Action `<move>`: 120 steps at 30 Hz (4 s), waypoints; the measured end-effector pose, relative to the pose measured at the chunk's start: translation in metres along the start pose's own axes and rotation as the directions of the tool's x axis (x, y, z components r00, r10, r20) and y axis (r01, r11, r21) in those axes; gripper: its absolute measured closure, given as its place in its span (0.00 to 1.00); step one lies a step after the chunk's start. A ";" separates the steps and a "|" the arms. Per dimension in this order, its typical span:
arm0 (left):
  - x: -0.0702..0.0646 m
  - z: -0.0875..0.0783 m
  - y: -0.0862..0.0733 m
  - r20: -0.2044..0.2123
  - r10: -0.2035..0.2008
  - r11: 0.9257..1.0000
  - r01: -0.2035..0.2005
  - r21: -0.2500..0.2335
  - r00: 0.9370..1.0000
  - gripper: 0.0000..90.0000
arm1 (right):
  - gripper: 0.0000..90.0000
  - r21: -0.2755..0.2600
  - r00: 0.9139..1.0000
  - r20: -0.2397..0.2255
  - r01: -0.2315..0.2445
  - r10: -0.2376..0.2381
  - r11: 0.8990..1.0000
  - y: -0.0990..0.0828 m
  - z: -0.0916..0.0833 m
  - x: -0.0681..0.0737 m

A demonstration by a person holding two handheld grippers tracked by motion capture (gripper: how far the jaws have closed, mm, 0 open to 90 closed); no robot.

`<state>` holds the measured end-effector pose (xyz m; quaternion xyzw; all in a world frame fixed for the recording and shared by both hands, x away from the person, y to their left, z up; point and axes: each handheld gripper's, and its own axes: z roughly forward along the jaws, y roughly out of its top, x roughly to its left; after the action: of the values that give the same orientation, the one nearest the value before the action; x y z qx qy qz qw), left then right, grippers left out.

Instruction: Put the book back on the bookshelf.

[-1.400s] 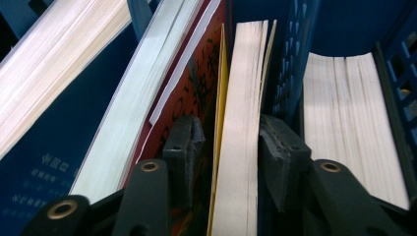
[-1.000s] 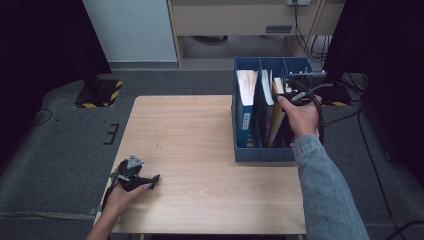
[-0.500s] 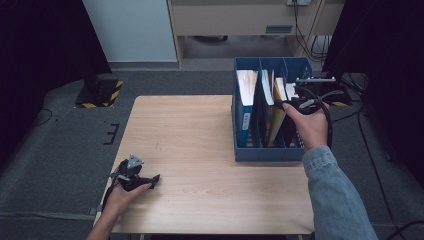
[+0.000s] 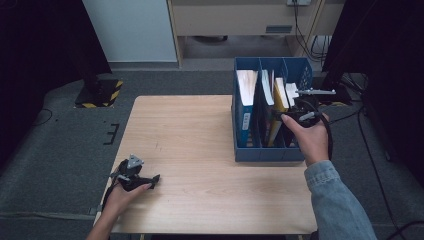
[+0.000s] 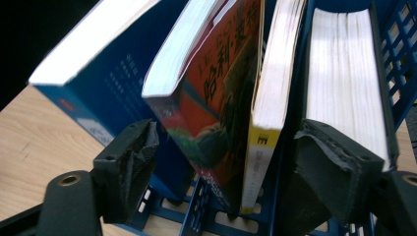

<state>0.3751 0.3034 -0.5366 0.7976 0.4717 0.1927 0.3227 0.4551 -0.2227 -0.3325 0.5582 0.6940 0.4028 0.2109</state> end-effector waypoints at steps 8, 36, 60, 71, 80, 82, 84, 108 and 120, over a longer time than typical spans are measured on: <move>0.000 0.000 0.000 0.000 0.000 1.000 0.000 0.000 1.000 0.00 | 0.19 -0.011 0.999 -0.015 0.036 -0.036 0.999 -0.005 -0.002 0.006; 0.000 0.000 0.000 0.000 0.001 1.000 -0.001 0.000 1.000 0.00 | 0.06 -0.018 0.994 -0.028 0.103 -0.104 0.994 -0.056 -0.009 0.015; -0.001 0.000 0.000 0.000 -0.002 1.000 0.002 -0.002 1.000 0.00 | 0.08 0.086 0.981 -0.119 0.161 -0.151 0.983 -0.133 0.007 0.039; -0.001 0.000 0.000 0.001 -0.001 1.000 0.001 -0.002 1.000 0.00 | 0.10 0.141 0.967 -0.173 0.213 -0.188 0.967 -0.161 0.020 0.062; -0.001 0.000 0.000 0.001 -0.001 1.000 0.001 -0.002 1.000 0.00 | 0.10 0.174 0.947 -0.226 0.270 -0.229 0.947 -0.179 0.037 0.085; -0.001 0.000 0.000 0.001 -0.001 1.000 0.001 -0.001 1.000 0.00 | 0.10 0.184 0.941 -0.235 0.288 -0.242 0.940 -0.182 0.041 0.090; -0.001 0.000 0.000 0.002 -0.001 1.000 0.001 -0.001 1.000 0.00 | 0.10 0.190 0.937 -0.241 0.301 -0.252 0.935 -0.185 0.045 0.094; -0.001 0.000 0.000 0.005 0.002 1.000 -0.002 -0.001 1.000 0.00 | 0.10 0.250 0.942 -0.232 0.298 -0.242 0.921 -0.201 0.090 0.123; -0.001 -0.001 0.000 0.008 0.009 1.000 -0.009 0.001 1.000 0.00 | 0.03 0.143 0.935 -0.180 0.332 -0.305 0.932 -0.211 0.102 0.132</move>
<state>0.3740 0.3030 -0.5365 0.8007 0.4670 0.1907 0.3231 0.3658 -0.0764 -0.5390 0.4211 0.8218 0.3442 0.1701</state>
